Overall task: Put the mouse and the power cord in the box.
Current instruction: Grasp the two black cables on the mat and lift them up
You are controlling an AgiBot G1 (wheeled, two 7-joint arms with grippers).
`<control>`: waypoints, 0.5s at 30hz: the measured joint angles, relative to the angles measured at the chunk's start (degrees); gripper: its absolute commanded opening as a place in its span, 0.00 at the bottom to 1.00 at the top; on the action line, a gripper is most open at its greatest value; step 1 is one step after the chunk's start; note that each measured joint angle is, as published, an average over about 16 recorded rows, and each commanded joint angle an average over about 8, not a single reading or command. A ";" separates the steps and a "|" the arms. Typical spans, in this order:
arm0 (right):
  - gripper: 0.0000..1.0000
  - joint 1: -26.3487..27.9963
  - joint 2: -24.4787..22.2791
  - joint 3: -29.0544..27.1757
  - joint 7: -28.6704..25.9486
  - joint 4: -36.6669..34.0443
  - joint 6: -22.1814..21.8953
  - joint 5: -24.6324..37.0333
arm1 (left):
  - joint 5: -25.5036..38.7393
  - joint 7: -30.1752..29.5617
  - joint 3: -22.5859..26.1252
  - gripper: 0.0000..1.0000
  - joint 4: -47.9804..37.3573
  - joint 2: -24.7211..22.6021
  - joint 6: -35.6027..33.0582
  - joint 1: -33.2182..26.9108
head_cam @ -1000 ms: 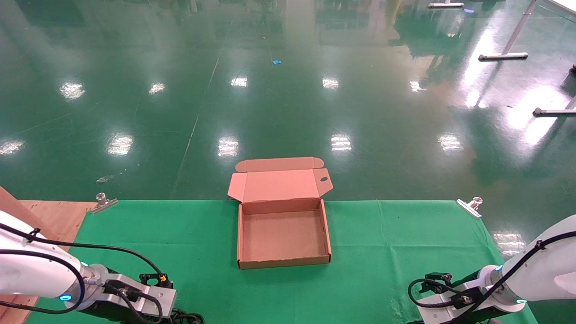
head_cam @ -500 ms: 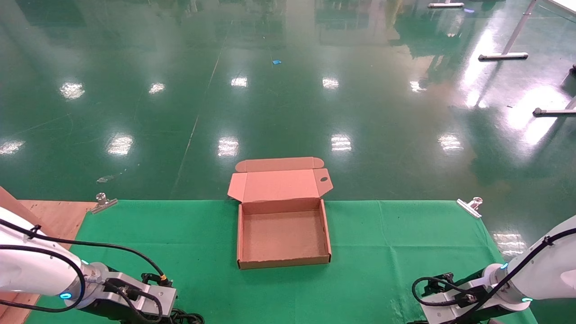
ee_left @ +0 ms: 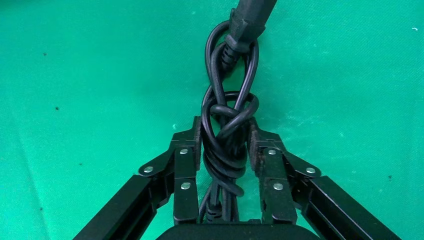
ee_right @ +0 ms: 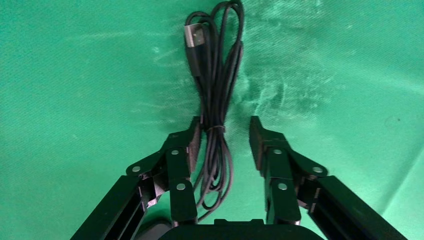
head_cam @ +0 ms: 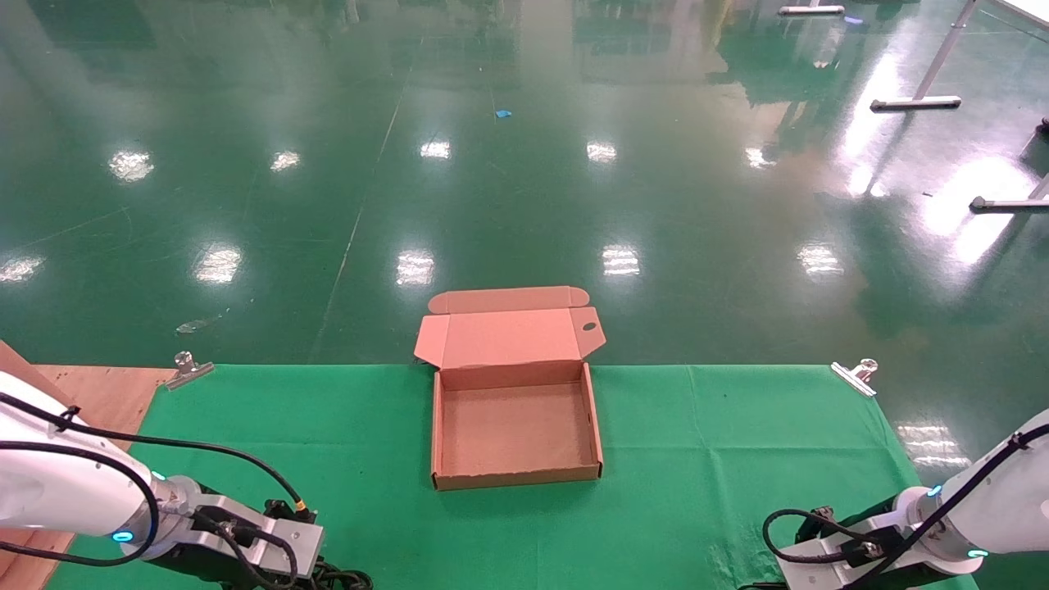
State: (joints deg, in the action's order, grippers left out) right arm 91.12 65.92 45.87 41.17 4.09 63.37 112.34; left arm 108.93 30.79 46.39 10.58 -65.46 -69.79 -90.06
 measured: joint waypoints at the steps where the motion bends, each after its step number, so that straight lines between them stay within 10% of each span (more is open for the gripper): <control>1: 0.00 0.00 -0.03 -0.05 0.10 -0.14 0.04 -0.08 | 0.04 0.07 0.03 0.00 -0.12 -0.09 0.00 0.04; 15: 0.00 0.43 -0.30 -0.79 1.49 -1.48 0.67 -1.16 | 0.06 1.05 0.08 0.00 -1.40 -0.41 -0.64 -0.79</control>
State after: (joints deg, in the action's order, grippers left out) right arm 91.55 65.63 45.08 42.66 2.62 64.03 111.18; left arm 108.99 31.84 46.47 9.19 -65.87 -70.43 -90.85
